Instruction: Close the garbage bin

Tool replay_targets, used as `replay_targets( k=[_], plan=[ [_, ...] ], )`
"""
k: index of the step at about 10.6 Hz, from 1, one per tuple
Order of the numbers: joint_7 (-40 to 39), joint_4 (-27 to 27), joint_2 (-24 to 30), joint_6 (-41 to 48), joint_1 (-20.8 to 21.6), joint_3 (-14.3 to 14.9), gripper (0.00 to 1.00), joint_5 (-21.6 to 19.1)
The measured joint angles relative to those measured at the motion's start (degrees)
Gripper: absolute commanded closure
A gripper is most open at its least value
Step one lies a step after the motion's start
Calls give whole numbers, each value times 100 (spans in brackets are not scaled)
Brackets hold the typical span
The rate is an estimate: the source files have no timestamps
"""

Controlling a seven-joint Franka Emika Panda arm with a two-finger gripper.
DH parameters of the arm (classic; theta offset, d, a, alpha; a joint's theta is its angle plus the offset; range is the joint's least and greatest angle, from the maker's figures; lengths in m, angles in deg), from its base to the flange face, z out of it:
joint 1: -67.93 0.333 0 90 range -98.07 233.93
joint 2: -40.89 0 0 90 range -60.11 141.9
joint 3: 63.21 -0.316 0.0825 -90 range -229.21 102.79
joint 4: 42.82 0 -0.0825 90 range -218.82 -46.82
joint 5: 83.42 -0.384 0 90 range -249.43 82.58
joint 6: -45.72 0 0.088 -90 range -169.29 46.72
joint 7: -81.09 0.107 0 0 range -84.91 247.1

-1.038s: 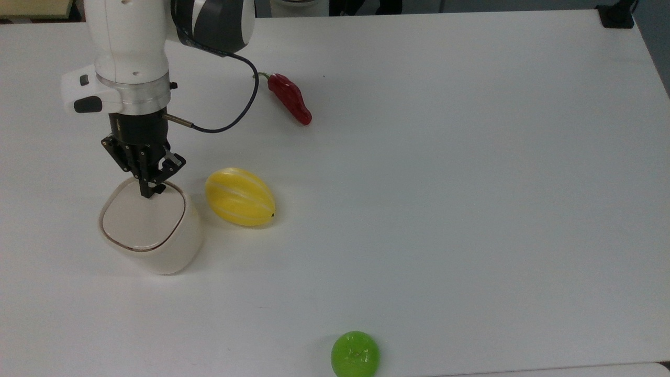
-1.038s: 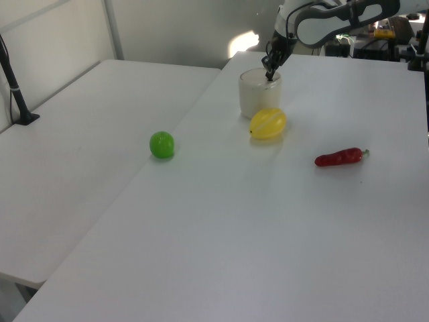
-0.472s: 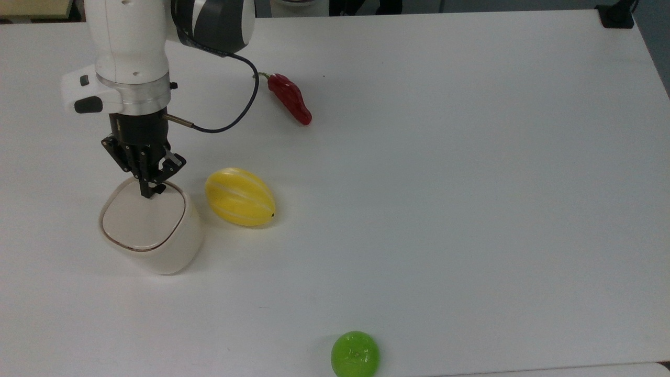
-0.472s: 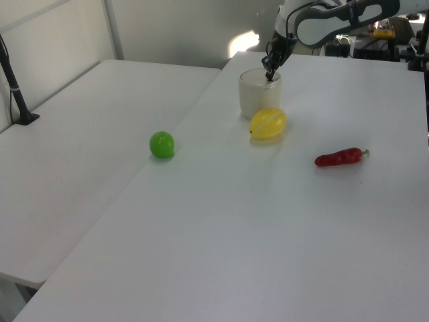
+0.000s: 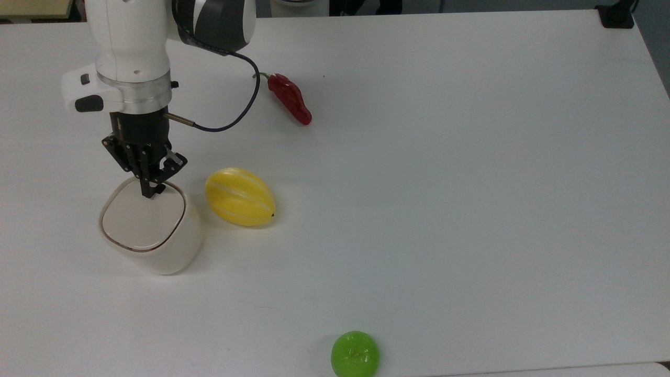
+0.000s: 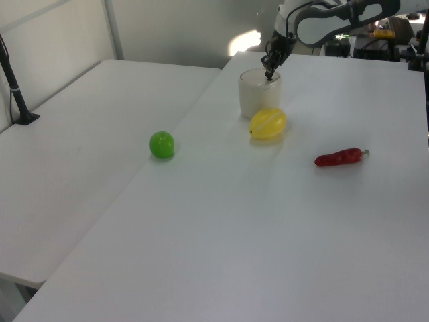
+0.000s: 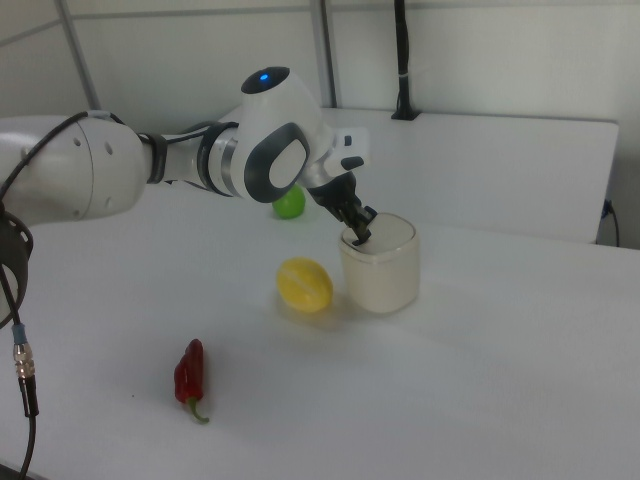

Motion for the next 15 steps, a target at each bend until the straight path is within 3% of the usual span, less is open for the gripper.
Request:
replay_targets(
  k=[5, 12, 13, 15],
  plan=[
    [-15, 41, 690, 1420, 434, -10, 100, 4],
    [-71, -34, 1599, 3589, 1799, -38, 97, 7],
    [-148, -85, 1719, 3868, 1949, -39, 89, 7],
    [-562, -244, 2062, 4408, 2090, -39, 51, 9]
  ],
)
